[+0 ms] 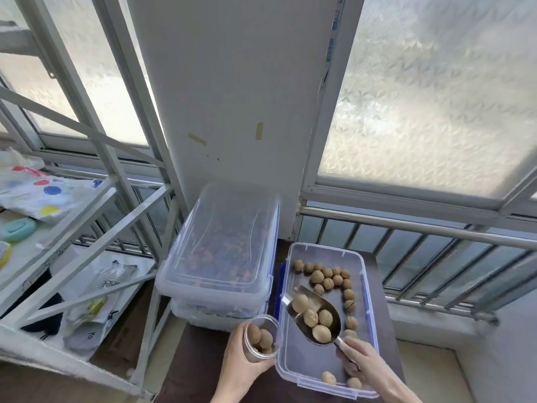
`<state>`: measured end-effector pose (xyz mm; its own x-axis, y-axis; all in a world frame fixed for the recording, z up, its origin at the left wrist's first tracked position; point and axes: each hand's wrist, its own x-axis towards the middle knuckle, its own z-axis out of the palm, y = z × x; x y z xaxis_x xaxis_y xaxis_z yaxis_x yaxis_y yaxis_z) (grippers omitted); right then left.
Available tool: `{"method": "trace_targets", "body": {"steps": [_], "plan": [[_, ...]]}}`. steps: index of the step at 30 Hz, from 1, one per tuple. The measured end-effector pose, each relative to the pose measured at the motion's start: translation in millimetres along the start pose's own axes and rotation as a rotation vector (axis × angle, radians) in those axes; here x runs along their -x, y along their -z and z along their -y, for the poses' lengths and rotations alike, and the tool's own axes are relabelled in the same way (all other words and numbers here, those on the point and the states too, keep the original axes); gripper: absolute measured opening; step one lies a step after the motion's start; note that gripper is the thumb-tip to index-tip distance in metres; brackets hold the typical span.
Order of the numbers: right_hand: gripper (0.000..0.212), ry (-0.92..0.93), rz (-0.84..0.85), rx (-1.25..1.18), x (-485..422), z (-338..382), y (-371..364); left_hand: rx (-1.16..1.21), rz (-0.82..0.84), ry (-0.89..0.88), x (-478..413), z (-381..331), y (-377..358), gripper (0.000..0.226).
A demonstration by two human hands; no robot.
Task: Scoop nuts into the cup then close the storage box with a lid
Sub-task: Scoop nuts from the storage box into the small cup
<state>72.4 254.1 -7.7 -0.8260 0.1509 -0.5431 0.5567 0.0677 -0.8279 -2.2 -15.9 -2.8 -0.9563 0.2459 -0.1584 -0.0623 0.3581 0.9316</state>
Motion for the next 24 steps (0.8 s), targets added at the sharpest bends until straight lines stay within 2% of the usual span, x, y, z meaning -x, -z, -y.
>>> {"method": "trace_targets", "body": {"steps": [6, 9, 12, 17, 24], "plan": [[0.030, 0.001, 0.086, 0.410, 49.7, 38.2, 2.3, -0.250, 0.076, 0.010, -7.3, 0.5, 3.5, 0.051], [0.037, 0.008, 0.059, 0.737, 61.0, 66.1, -4.5, -0.240, 0.068, 0.005, -1.7, -8.1, 5.9, 0.056], [0.040, 0.004, 0.036, 0.940, 65.4, 91.0, -9.5, -0.218, 0.067, -0.033, 2.0, -6.9, 7.4, 0.062], [0.039, -0.059, -0.008, 1.134, 70.9, 127.4, -10.2, -0.213, 0.076, -0.057, 2.5, -1.7, 9.7, 0.061], [0.040, -0.011, -0.031, 1.202, 75.2, 140.2, -4.4, -0.129, 0.057, -0.033, 0.8, 6.7, 8.7, 0.057]]}}
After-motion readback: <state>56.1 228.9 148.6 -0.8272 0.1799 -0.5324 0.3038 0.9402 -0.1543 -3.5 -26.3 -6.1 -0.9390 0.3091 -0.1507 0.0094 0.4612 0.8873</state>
